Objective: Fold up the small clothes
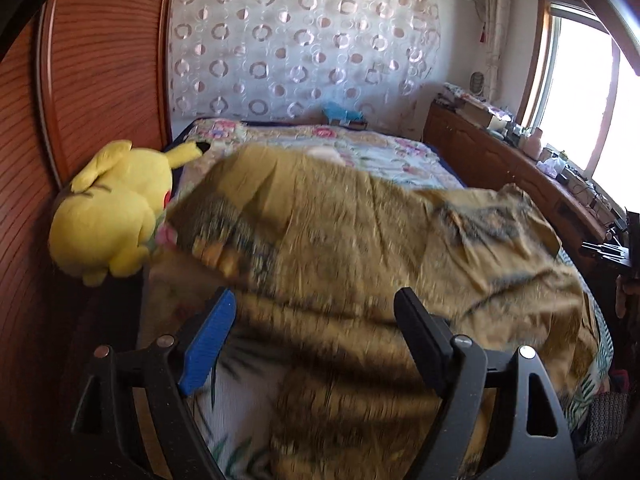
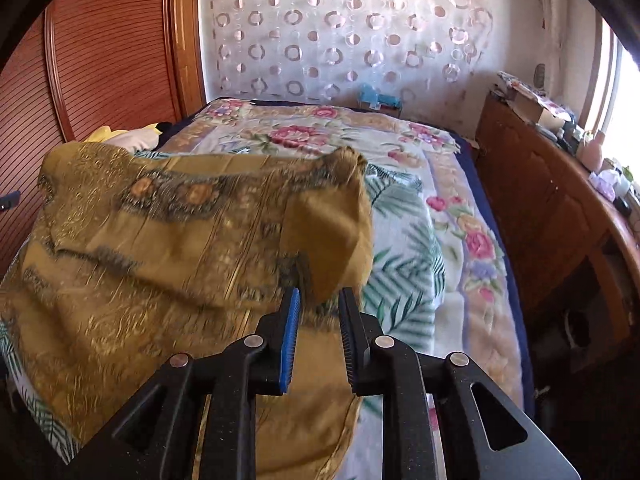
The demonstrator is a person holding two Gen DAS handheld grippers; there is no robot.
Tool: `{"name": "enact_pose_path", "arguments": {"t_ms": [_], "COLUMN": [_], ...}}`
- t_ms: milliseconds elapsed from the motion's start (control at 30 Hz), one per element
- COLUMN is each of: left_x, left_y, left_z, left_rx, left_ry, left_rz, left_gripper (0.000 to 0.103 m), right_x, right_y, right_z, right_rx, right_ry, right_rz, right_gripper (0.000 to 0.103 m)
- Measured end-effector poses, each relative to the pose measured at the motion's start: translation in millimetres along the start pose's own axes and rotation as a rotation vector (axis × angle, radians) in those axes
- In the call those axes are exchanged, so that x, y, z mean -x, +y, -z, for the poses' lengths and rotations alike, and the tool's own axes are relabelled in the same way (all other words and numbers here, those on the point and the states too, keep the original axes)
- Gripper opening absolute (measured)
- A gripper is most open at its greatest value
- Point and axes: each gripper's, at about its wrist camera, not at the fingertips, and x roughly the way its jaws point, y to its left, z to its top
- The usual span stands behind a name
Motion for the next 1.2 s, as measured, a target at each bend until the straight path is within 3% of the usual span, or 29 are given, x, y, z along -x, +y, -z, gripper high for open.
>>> {"name": "enact_pose_path", "arguments": {"t_ms": [167,300,633,900,933,1000,1200], "left_x": [0,3,4,1,0,-1,-2], "left_y": [5,3,-7,-14,-15,-14,-11], "left_z": [40,53,30,22,21,20,19], "left_rx": [-0.016,-0.024,-0.019,-0.023,-0.022,-0.021,-0.014], "left_ry": [0.071,0.084,0.022,0.010,0.010,0.013,0.011], "left_rz": [-0.071,-0.055,-0.042,-0.039,-0.039,-0.043,-0.052], "left_gripper": [0.082,0.082,0.082,0.082,0.082,0.082,0.082], "right_x": [-13,-14,-10,-45,-49,-60,-102], "right_y": [-6,-9,-8,-24,-28,-33,-31], "right_z": [28,26,2,-22,-28,-38,-56], "right_rx": [-0.007,-0.025,-0.045,-0.090,-0.094,-0.098,-0.090], "right_ry": [0.032,0.035,-0.009,0.006,0.008,0.019,0.114], "right_rz": [0.023,0.028,-0.004,0.016,0.028,0.047,0.039], "right_gripper": [0.022,0.022,0.022,0.022,0.023,0.039,0.041]}}
